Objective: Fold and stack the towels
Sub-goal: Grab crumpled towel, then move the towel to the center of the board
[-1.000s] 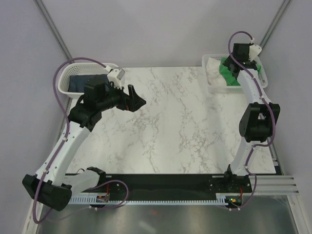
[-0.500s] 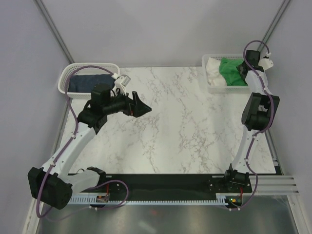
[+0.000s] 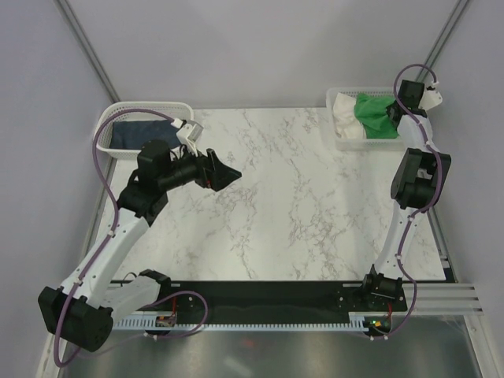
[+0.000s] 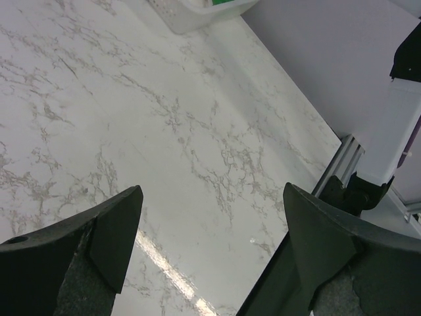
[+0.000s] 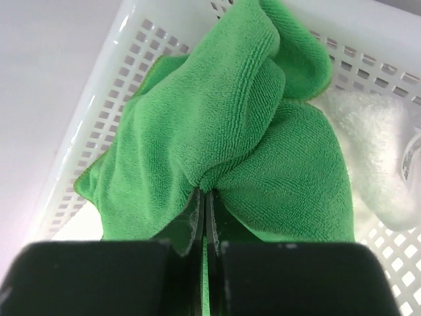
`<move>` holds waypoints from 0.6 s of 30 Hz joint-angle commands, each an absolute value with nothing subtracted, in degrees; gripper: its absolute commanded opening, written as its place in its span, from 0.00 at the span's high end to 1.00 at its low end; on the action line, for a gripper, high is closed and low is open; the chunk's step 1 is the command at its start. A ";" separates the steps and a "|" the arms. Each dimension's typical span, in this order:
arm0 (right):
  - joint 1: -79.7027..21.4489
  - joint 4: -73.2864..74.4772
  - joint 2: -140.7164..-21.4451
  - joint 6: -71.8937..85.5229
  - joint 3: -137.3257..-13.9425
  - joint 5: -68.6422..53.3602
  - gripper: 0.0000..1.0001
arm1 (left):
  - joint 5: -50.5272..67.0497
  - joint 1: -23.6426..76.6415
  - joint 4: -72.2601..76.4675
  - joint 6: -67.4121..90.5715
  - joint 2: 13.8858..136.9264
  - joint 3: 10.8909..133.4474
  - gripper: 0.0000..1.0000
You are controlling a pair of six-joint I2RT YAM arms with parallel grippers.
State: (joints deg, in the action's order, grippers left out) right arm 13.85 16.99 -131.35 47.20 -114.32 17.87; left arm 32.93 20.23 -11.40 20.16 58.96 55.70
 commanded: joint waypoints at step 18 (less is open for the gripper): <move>9.59 22.05 -91.86 34.63 -106.62 -15.98 1.00 | 27.78 19.95 -14.76 22.41 56.42 60.11 0.02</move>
State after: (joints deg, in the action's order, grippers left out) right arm 12.49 18.85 -98.15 36.53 -108.88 -5.02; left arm 29.47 20.23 -13.06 20.51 57.47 56.18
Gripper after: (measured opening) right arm 0.010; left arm 0.989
